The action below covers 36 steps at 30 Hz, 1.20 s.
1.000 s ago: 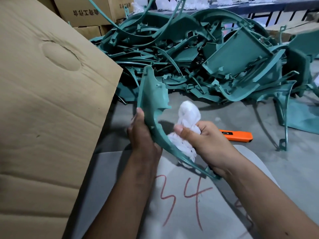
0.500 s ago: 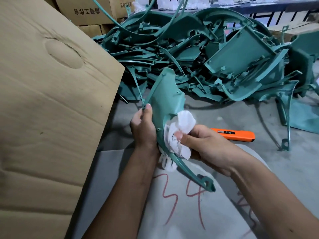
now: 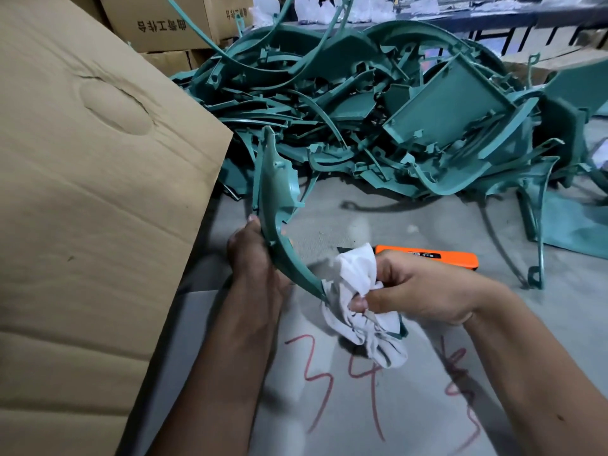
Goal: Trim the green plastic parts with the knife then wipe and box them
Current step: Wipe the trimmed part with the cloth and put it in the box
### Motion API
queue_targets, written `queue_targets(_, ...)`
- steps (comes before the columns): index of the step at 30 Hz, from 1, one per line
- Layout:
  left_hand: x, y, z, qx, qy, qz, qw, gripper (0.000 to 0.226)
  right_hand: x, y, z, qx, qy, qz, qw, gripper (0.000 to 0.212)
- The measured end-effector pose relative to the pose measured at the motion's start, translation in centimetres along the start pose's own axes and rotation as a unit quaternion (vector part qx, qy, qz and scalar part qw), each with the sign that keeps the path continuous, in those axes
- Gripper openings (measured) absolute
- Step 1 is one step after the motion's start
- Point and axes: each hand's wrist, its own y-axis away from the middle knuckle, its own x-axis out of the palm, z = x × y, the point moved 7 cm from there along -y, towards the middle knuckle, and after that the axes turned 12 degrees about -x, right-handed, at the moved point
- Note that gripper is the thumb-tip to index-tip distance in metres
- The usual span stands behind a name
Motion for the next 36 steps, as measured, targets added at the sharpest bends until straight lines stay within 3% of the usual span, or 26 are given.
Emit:
queue_targets(8, 1.4, 0.9, 0.2, -0.039, -0.005, 0.231, 0.972, 0.039, -1.5, 0.8, -1.5, 0.01, -0.081, -0.06, 0.995, 0.016)
queue_targets(10, 2.2, 0.8, 0.0, -0.041, 0.076, 0.283, 0.955, 0.013, -2.0, 0.6, -2.3, 0.024, -0.12, -0.11, 0.986, 0.033)
queue_targets(12, 2.6, 0.8, -0.5, -0.041, 0.141, 0.309, 0.94, 0.035, -1.9, 0.4, -3.0, 0.045, -0.134, -0.146, 0.979, 0.053)
queue_targets(13, 2.6, 0.6, -0.9, -0.031, 0.155, 0.313, 0.936, 0.04, -1.3, 0.2, -3.0, 0.048, -0.129, -0.133, 0.982, 0.048)
queue_targets(16, 1.7, 0.2, -1.1, -0.002, 0.127, 0.278, 0.952, 0.022, 1.4, -0.3, -2.9, 0.054, -0.17, -0.082, 0.98, 0.011)
queue_targets(17, 1.5, 0.0, -0.9, -0.005, 0.111, 0.255, 0.96, 0.015, 2.0, -0.3, -2.7, 0.05, -0.197, -0.075, 0.976, 0.021)
queue_targets(19, 1.3, -0.3, -0.2, -0.041, 0.099, 0.224, 0.969, 0.027, 1.8, -0.4, -2.0, 0.008, -0.242, -0.077, 0.967, 0.031)
queue_targets(21, 1.6, -0.1, -0.1, -0.077, 0.104, 0.238, 0.963, 0.016, -0.5, 0.1, -1.4, -0.037, -0.271, -0.139, 0.952, 0.02)
queue_targets(24, 2.1, 0.7, 0.7, -0.148, 0.042, 0.279, 0.948, 0.046, -4.5, 1.0, -1.1, -0.096, -0.403, -0.243, 0.877, 0.018)
queue_targets(26, 2.3, 1.1, 1.3, -0.174, -0.025, 0.276, 0.945, 0.034, -5.8, 0.8, -0.3, -0.148, -0.42, -0.286, 0.849, 0.016)
queue_targets(28, 2.0, 0.9, 1.5, -0.163, -0.121, 0.213, 0.956, 0.008, -6.3, 0.2, -1.2, -0.127, -0.364, -0.357, 0.851, 0.033)
queue_targets(30, 0.7, 0.1, 0.9, -0.093, -0.224, 0.097, 0.965, 0.022, -5.9, 0.1, -2.1, -0.092, -0.3, -0.411, 0.856, 0.036)
queue_targets(32, 0.0, -0.1, -0.1, -0.026, -0.246, 0.012, 0.969, 0.021, -5.1, -0.5, -1.9, -0.089, -0.268, -0.405, 0.87, 0.044)
queue_targets(34, 0.0, 0.1, -0.3, -0.012, -0.239, 0.017, 0.971, 0.016, -4.7, -0.9, -1.4, -0.107, -0.256, -0.371, 0.886, 0.061)
queue_targets(36, 0.8, 0.5, -0.2, -0.017, -0.243, 0.067, 0.968, 0.011, -4.5, -0.9, -1.4, -0.098, -0.231, -0.351, 0.902, 0.063)
